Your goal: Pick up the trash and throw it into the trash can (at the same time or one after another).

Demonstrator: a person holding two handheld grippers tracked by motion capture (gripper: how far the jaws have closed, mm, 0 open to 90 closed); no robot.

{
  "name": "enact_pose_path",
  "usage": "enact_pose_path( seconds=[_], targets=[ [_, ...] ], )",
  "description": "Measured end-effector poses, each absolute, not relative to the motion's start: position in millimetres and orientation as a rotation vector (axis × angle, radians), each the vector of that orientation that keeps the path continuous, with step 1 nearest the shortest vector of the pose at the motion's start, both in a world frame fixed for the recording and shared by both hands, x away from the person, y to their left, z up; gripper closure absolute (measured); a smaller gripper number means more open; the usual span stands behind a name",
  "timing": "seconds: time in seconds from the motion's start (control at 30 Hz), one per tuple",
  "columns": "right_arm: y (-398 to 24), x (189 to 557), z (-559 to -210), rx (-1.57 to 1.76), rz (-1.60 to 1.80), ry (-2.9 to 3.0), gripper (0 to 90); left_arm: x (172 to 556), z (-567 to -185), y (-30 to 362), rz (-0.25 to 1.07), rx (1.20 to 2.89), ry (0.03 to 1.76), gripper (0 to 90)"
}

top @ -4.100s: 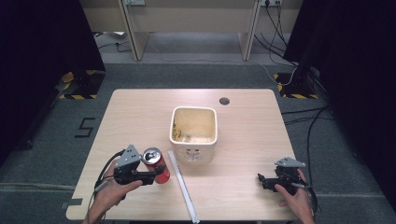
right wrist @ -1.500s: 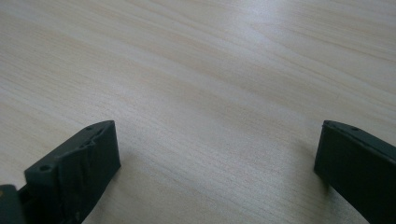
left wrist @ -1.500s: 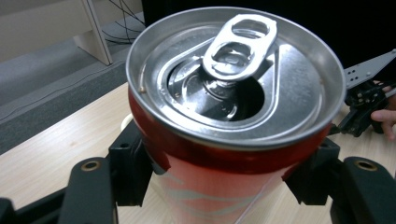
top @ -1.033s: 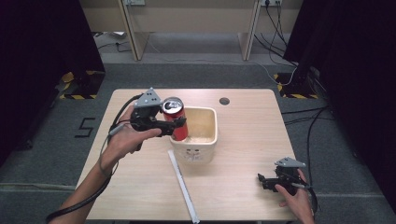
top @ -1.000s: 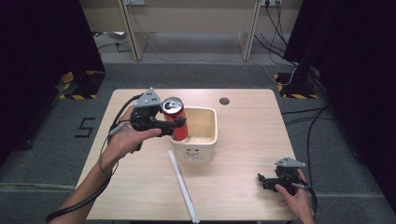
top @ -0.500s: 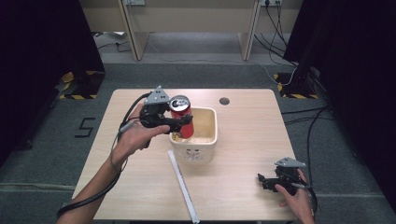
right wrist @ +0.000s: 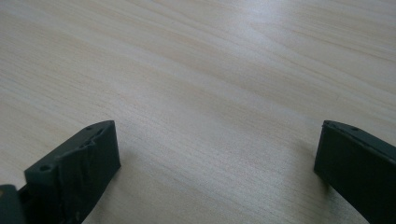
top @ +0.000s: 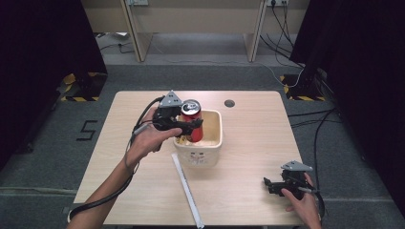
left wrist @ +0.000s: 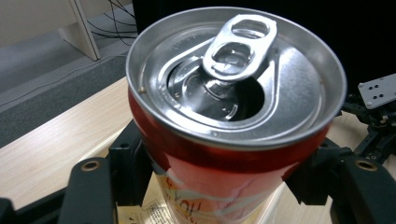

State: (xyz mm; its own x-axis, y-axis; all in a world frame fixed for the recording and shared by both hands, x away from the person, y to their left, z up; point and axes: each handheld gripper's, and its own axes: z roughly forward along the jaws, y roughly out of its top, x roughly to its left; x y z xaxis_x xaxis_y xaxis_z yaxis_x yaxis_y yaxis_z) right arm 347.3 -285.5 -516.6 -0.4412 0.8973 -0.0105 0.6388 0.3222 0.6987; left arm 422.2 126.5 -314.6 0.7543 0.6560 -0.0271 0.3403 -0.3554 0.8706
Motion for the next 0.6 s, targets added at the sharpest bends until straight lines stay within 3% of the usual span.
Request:
enact_pose_path(
  seconds=[0.6],
  targets=[
    [-286, 347, -517, 1.360, 0.886, 2.197, 0.2, 436, -355, 117, 0.378, 2.006, 0.802, 33.8]
  ],
)
